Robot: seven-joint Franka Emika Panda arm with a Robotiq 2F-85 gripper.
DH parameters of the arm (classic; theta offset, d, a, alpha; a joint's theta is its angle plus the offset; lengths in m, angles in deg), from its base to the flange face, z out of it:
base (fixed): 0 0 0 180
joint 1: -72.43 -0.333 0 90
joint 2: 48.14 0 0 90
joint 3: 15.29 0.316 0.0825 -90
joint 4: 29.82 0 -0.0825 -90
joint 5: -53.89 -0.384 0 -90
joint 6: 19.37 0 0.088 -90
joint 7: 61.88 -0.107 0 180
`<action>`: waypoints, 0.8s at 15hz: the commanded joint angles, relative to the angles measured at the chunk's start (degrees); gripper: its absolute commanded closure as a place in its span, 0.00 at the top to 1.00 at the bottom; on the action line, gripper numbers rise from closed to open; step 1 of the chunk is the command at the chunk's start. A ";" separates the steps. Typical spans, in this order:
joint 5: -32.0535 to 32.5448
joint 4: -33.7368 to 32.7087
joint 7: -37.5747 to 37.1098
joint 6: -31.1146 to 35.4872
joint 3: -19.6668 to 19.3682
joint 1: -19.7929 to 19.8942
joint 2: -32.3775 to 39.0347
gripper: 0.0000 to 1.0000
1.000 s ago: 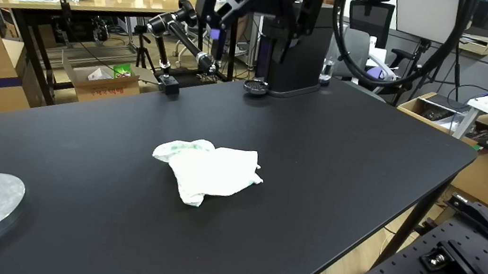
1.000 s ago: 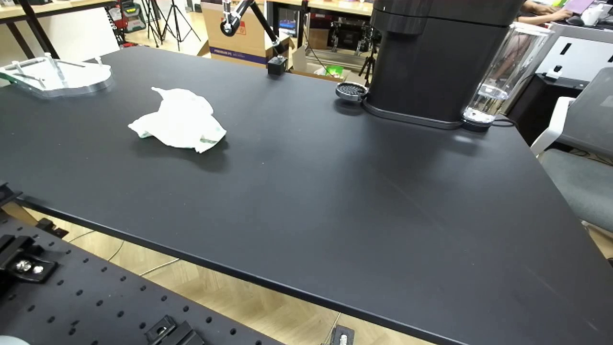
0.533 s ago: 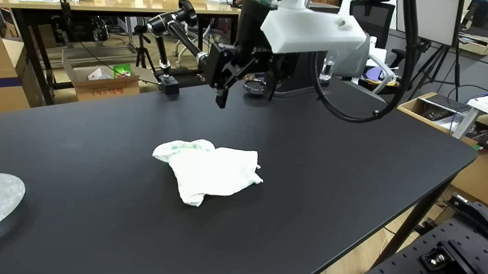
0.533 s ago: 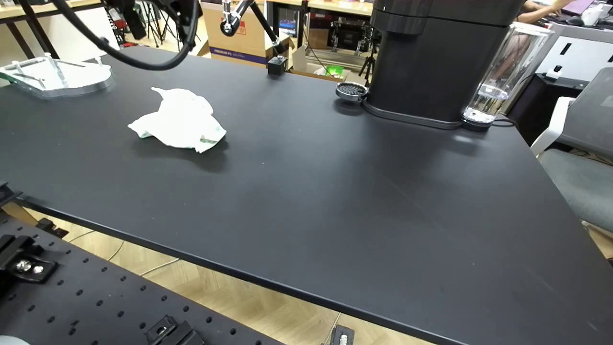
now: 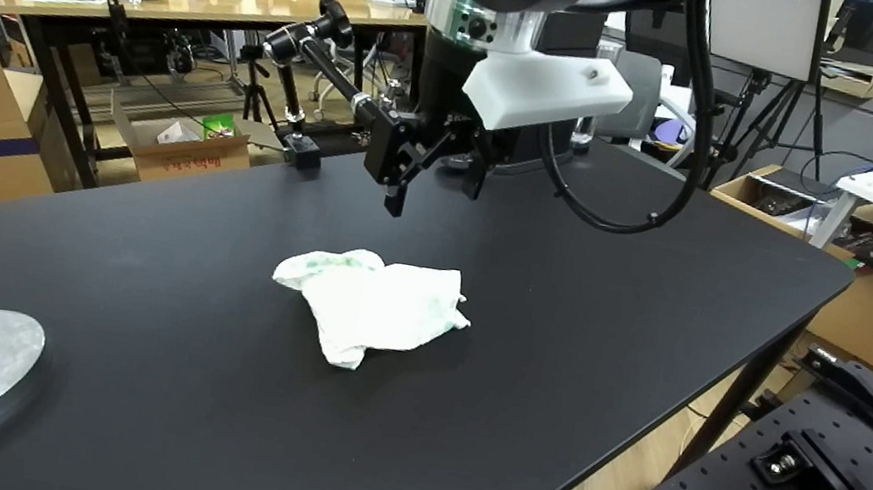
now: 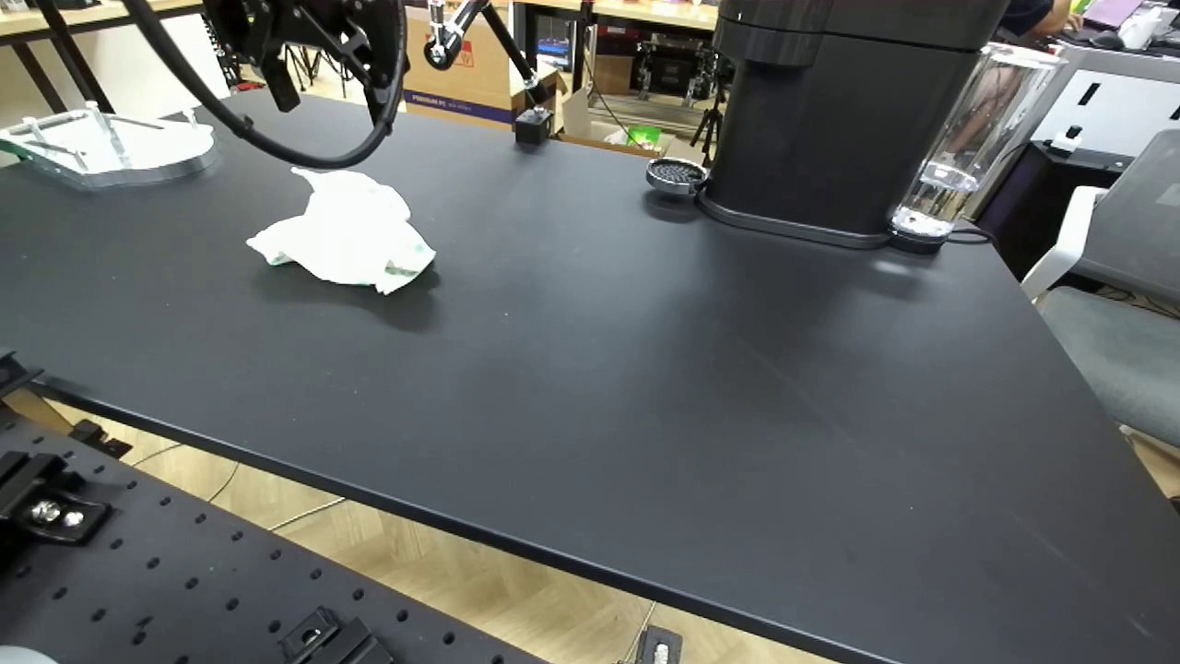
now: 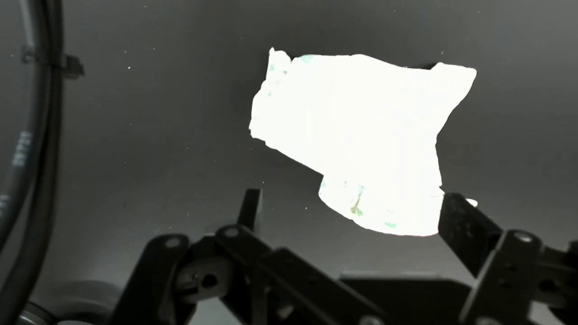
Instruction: Pick up the towel and hang it on the object
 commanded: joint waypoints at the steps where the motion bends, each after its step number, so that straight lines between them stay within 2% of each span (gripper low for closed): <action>1: 3.64 -1.91 2.23 3.94 -1.69 0.51 5.67 1.00; 6: 11.68 -4.04 -1.71 10.81 -3.90 1.00 14.15 1.00; 12: 14.32 -9.05 -3.85 16.11 -8.74 -3.75 23.53 1.00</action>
